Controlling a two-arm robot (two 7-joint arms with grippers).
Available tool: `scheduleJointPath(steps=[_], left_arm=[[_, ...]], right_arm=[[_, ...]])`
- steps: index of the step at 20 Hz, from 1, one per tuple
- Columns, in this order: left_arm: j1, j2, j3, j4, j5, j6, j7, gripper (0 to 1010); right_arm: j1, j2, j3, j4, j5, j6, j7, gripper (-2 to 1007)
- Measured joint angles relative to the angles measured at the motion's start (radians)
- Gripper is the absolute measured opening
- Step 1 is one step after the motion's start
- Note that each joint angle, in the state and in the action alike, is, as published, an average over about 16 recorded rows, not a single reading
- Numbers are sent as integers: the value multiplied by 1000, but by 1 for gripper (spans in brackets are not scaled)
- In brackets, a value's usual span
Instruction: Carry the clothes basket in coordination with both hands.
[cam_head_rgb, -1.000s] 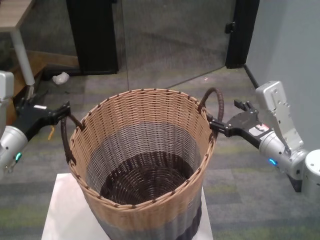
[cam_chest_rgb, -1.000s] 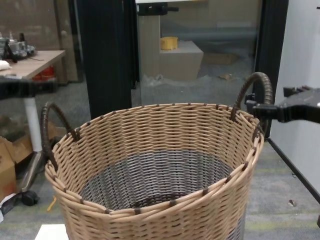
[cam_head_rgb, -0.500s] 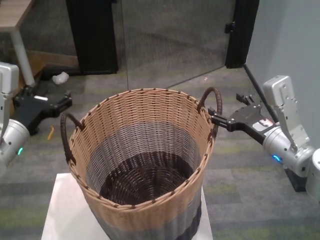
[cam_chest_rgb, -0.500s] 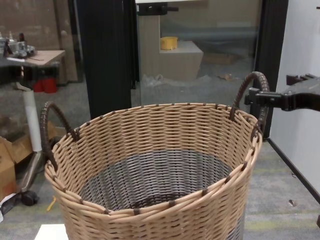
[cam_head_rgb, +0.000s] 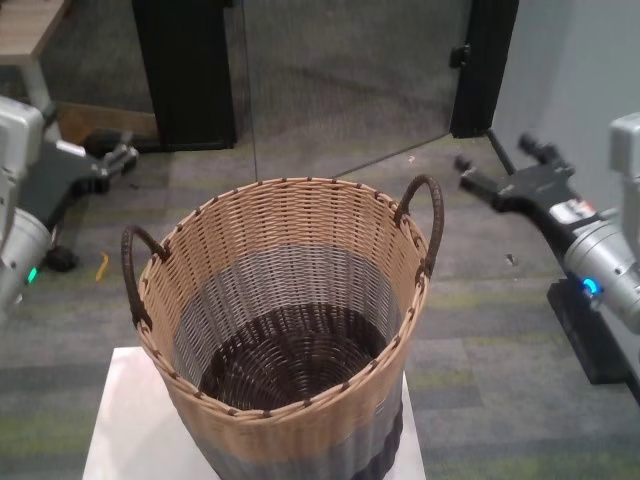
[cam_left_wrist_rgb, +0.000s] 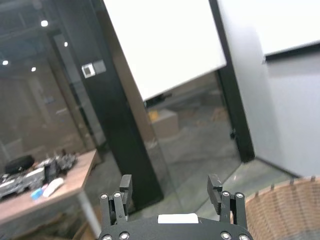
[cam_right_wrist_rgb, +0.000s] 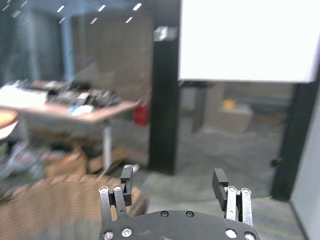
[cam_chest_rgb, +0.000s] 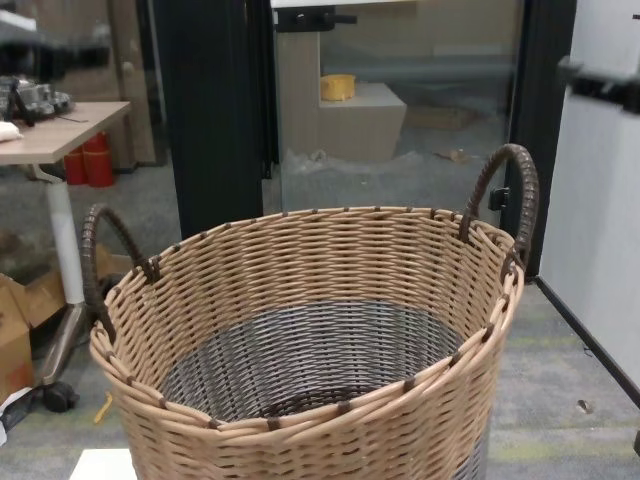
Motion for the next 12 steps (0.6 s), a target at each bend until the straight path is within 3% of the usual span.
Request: scheduleJointPath(steps=[6,12], left_arm=[[-10,-4,-10,-15,2,-28,-9,1000],[-15,-7,-14,-14,-8,-30,-12,1000]], right_arm=[[-17,-16,41,-31,30,-34,-38,1005],[-20,-24,50,-32,32,-45,-47,1005]])
